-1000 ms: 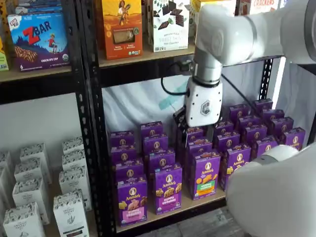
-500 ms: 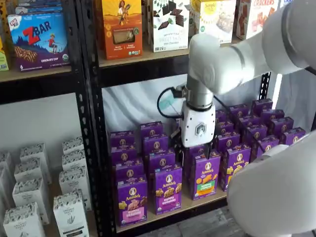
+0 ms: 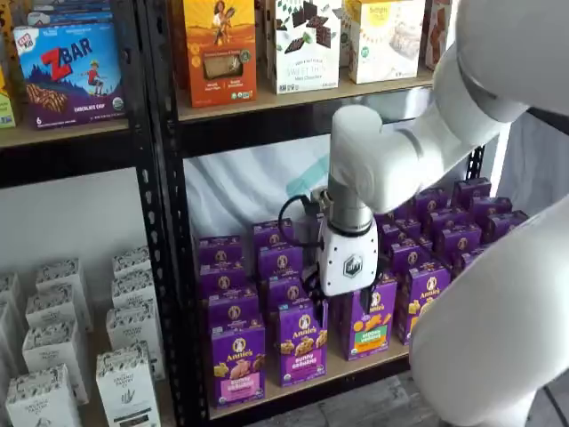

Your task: Pick up the purple box with a pink patch in the middle, on the bottom shelf, the first box from the left

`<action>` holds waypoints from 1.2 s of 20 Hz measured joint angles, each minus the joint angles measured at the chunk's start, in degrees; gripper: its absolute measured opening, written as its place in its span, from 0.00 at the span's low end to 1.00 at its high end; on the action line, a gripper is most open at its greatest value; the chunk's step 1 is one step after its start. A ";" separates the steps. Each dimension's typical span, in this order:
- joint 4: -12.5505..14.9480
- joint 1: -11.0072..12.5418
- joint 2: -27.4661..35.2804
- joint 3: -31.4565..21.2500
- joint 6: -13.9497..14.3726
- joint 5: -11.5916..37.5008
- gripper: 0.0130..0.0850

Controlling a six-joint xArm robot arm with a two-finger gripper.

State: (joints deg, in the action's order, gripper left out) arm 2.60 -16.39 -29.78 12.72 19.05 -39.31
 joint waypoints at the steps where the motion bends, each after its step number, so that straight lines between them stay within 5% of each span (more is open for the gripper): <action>1: 0.11 0.05 1.16 -0.13 0.07 1.20 1.00; 8: 2.77 0.47 8.87 -0.75 2.08 9.43 1.00; 11: 7.05 0.87 13.92 -0.47 5.74 14.62 1.00; 24: 5.11 1.40 30.10 5.35 3.64 25.62 1.00</action>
State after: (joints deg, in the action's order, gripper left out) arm 7.71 -14.99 0.32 18.08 22.70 -13.69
